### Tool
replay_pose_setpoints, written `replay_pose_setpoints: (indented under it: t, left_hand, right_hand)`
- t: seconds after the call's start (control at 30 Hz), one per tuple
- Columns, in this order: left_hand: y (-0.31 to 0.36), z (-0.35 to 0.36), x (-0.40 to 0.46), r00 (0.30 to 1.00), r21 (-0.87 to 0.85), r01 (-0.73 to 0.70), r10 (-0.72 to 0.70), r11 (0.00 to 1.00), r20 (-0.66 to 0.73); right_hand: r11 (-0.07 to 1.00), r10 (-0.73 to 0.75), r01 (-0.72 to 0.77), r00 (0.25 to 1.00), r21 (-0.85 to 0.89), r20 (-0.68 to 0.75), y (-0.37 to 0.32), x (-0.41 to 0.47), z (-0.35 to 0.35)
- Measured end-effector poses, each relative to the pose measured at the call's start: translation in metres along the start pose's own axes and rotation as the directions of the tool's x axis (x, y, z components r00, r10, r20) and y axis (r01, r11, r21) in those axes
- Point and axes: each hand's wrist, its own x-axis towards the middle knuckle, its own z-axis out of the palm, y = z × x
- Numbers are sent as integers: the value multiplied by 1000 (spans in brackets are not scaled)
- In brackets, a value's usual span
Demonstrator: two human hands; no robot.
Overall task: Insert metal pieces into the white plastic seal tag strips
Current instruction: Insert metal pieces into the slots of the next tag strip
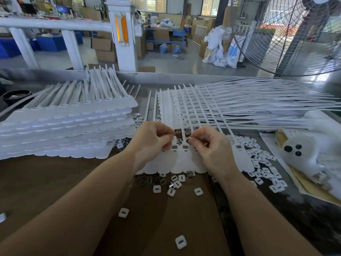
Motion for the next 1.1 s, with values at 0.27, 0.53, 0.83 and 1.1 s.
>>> replay_pose_setpoints:
  t: [0.27,0.53,0.83,1.1]
  left_hand:
    - [-4,-28,-3,1000,342,-18,15,940,11]
    - [-7,-36,-5,998,535,64,-70,842,-10]
    - [-7,-34,-1,994,612,109,-105,783,-42]
    - [-4,-35,4,982,482,184,-178,857,-59]
  right_hand:
    - [999,-15,16,1000,-52,10,1,0,0]
    - [998,1,0,1000,-67,14,2,0,1]
    - [997,0,1,1000,-73,19,3,0,1]
    - [998,0,1,1000,-58,16,2,0,1]
